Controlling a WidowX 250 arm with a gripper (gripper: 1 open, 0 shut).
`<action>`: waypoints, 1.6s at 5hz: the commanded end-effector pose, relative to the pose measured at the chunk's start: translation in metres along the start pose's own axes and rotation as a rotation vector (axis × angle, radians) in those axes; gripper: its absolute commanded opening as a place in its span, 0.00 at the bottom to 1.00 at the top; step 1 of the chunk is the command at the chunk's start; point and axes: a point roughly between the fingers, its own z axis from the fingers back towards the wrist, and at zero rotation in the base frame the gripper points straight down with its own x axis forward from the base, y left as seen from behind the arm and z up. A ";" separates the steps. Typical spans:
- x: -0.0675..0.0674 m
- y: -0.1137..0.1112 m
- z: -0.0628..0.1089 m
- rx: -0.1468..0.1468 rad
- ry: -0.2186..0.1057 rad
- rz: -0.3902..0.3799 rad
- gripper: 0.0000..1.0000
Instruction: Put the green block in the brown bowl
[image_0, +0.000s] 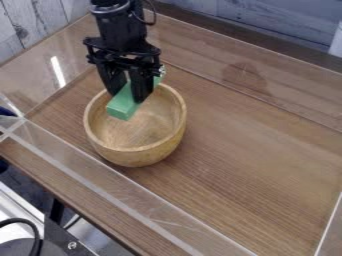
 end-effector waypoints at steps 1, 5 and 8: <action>0.009 0.002 0.023 0.016 -0.081 0.005 0.00; 0.005 -0.001 0.018 0.004 -0.057 0.013 0.00; 0.000 -0.004 0.003 0.029 -0.028 -0.006 0.00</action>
